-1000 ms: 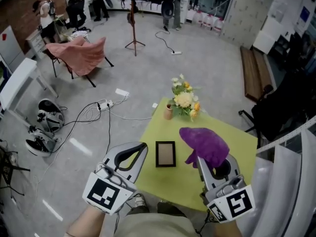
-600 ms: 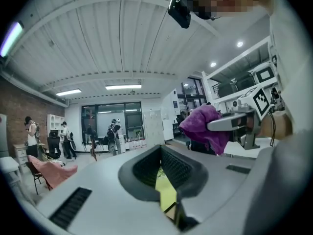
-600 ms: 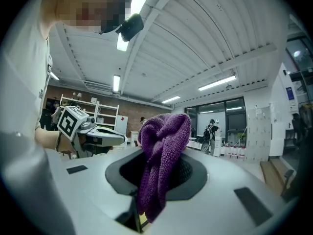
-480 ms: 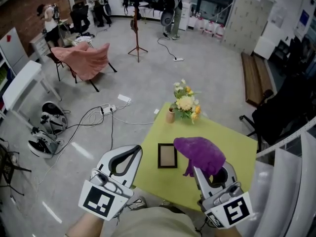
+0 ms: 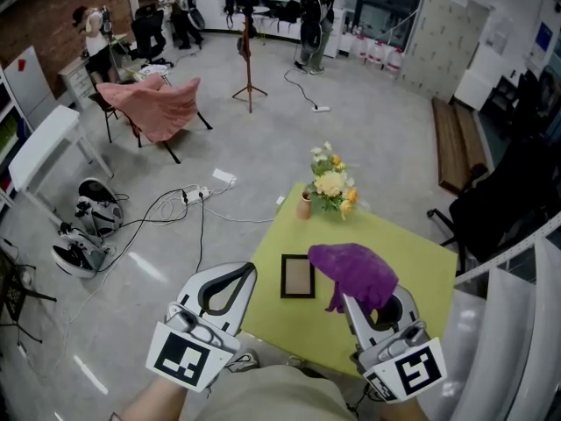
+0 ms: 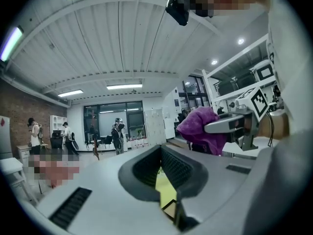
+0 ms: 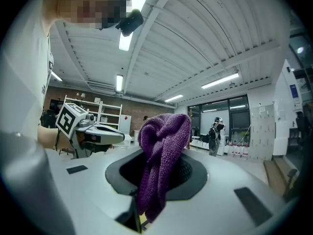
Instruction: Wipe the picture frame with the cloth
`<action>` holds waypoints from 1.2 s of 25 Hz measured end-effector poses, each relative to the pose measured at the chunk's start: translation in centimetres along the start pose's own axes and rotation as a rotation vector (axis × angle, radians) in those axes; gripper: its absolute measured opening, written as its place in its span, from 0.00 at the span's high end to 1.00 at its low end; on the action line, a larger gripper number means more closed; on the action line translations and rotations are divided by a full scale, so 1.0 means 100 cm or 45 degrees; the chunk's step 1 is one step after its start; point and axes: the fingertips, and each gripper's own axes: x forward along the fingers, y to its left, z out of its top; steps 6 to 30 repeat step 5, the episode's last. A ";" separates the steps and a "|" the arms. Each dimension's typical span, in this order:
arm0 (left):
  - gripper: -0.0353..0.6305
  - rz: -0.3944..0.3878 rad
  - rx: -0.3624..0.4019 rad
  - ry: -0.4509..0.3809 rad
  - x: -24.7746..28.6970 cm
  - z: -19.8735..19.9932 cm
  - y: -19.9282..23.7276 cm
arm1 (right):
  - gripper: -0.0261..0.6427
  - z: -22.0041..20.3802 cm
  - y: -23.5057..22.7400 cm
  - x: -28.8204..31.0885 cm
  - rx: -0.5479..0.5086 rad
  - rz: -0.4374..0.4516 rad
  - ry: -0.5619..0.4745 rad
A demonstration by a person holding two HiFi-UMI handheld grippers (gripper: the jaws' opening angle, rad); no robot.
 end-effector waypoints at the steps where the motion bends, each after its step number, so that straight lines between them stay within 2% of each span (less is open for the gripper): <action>1: 0.94 0.000 0.004 0.000 0.001 0.000 0.000 | 0.83 0.000 -0.001 0.000 0.003 0.000 -0.002; 30: 0.94 0.011 0.007 0.005 0.003 0.001 -0.001 | 0.83 -0.002 -0.005 -0.001 0.004 0.004 -0.004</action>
